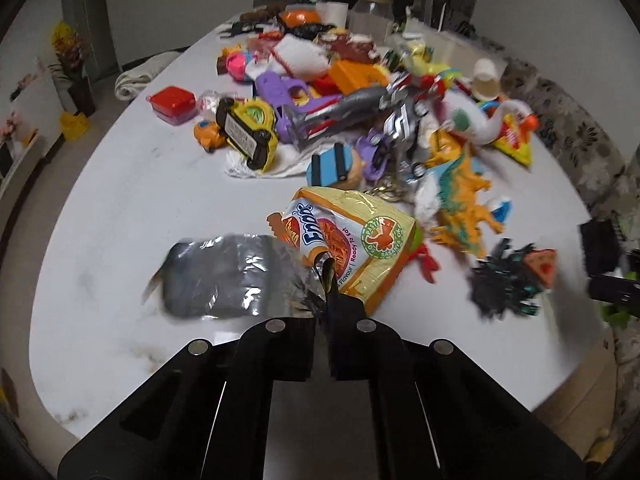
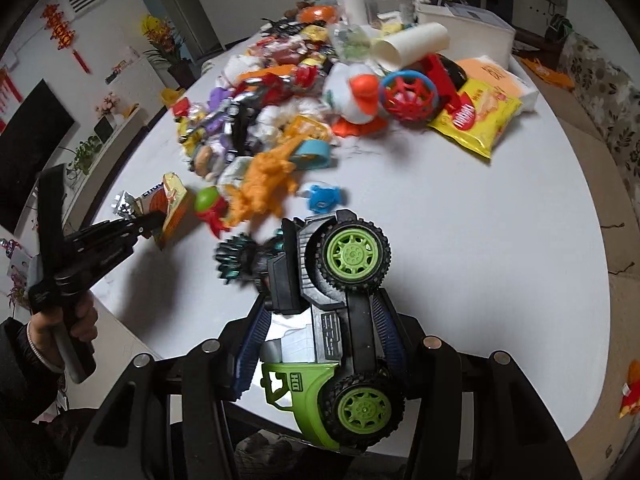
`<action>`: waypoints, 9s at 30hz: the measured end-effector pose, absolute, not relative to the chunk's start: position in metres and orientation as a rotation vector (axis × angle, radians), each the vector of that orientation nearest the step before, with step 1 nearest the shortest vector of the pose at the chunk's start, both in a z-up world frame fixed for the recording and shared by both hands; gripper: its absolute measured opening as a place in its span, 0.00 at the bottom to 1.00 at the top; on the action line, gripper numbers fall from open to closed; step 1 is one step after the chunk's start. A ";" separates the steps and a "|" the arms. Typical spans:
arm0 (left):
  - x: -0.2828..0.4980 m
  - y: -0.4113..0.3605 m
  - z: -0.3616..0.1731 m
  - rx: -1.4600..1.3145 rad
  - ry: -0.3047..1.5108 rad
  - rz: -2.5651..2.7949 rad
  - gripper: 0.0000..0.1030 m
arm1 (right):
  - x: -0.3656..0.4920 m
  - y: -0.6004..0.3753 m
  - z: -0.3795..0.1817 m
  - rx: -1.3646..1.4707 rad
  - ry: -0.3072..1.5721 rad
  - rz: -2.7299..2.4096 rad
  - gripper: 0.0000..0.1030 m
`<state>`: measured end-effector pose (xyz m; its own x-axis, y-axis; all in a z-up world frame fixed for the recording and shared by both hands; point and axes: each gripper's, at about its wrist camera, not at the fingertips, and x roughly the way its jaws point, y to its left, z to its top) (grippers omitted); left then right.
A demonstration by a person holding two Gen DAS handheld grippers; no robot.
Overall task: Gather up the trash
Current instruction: 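Grasp the Enaak snack bag with the left tool while the right tool grasps the green toy truck, then drop the snack bag and green truck from both tools into the cardboard box, then grasp the black robot figure with the left tool while the right tool grasps the orange pizza toy, then release the robot figure and pizza toy from both tools into the box, then grasp the green ball toy with the left tool while the right tool grasps the blue-white toy, then drop the green ball and blue-white toy from both tools into the box, then grasp the orange dinosaur with the right tool while the left tool grasps the white cloth, then release the dinosaur and white cloth from both tools into the box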
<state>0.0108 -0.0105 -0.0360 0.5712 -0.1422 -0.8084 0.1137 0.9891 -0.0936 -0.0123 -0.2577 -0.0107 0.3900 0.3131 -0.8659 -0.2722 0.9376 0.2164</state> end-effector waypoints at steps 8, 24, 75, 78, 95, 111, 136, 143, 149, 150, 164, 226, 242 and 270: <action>-0.088 -0.022 0.014 0.073 0.918 -0.327 0.04 | -0.058 -0.243 0.012 0.051 1.117 0.542 0.51; -0.166 -0.055 -0.098 0.284 1.193 -0.407 0.81 | -0.127 -0.235 -0.083 -0.100 1.329 0.724 0.72; 0.020 -0.186 -0.071 0.084 0.963 -0.174 0.81 | -0.058 -0.375 -0.010 0.207 1.071 0.419 0.40; 0.015 -0.183 -0.068 0.108 0.964 -0.186 0.81 | -0.061 -0.375 -0.014 0.207 1.072 0.434 0.40; -0.134 -0.106 -0.013 0.208 0.960 -0.275 0.81 | -0.120 -0.300 -0.038 0.043 1.237 0.750 0.40; -0.125 -0.068 -0.090 0.266 1.139 -0.368 0.88 | -0.091 -0.264 -0.056 -0.032 1.242 0.726 0.71; 0.022 -0.072 -0.059 0.181 0.948 -0.228 0.88 | 0.058 -0.265 -0.059 0.041 1.087 0.378 0.33; 0.057 -0.084 -0.069 0.136 0.935 -0.234 0.42 | 0.004 -0.288 -0.042 0.088 1.099 0.369 0.33; 0.036 -0.078 -0.063 0.113 0.964 -0.266 0.38 | -0.030 -0.292 -0.039 0.107 1.107 0.372 0.33; 0.029 -0.075 -0.059 0.108 0.964 -0.273 0.38 | -0.033 -0.289 -0.038 0.111 1.107 0.383 0.33; -0.131 -0.071 -0.031 0.200 1.026 -0.438 0.40 | -0.118 -0.236 -0.049 -0.032 1.242 0.689 0.34; -0.009 -0.075 0.009 0.051 0.852 -0.289 0.11 | -0.055 -0.316 -0.026 0.213 1.133 0.342 0.59; -0.109 -0.081 0.093 0.106 0.684 -0.364 0.11 | -0.087 -0.278 -0.015 0.123 1.120 0.496 0.59; -0.184 -0.086 0.068 0.262 0.850 -0.434 0.11 | -0.144 -0.252 -0.071 -0.062 1.339 0.738 0.59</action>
